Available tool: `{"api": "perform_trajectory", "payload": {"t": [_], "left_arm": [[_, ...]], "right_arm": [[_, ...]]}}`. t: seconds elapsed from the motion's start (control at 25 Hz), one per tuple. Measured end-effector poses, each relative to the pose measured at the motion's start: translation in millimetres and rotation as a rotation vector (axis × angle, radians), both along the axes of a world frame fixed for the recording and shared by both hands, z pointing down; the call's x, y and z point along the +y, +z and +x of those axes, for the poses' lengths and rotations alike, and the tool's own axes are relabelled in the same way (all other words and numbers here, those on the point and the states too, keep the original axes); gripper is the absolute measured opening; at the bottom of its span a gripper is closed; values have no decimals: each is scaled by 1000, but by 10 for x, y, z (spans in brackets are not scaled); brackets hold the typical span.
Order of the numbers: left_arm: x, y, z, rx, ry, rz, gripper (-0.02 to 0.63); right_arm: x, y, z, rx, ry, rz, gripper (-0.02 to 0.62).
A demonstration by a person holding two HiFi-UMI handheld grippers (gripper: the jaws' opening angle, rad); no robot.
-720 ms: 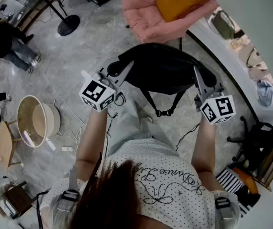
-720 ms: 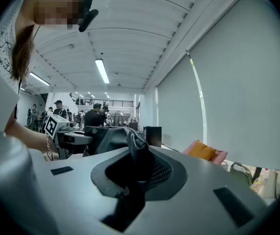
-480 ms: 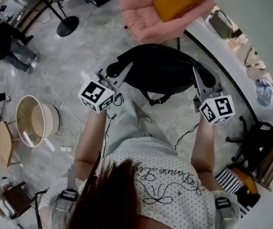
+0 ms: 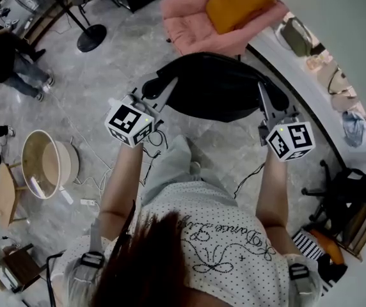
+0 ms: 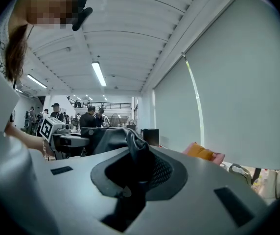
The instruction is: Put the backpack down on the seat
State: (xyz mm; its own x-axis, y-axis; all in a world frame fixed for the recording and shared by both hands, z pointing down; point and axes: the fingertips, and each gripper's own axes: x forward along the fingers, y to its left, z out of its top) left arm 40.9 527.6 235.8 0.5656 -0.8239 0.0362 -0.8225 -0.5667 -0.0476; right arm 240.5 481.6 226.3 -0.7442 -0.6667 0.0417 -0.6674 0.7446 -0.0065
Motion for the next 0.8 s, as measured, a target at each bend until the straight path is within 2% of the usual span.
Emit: {"api": "perform_trajectory", "payload": {"t": [0.36,0.6,0.8], "left_arm": [[-711,-137,-206,9,-3,39,15],[-1567,-168,-544,24,22,43,14],[-2371,-361,-821,31,68,72,14]], "right_arm": [[-677,-149,-197,-21,6,7,61],[-1470,-180,-523,-39,20,-20,63],[-2209,-372,-793,-53,60,13,63]]}}
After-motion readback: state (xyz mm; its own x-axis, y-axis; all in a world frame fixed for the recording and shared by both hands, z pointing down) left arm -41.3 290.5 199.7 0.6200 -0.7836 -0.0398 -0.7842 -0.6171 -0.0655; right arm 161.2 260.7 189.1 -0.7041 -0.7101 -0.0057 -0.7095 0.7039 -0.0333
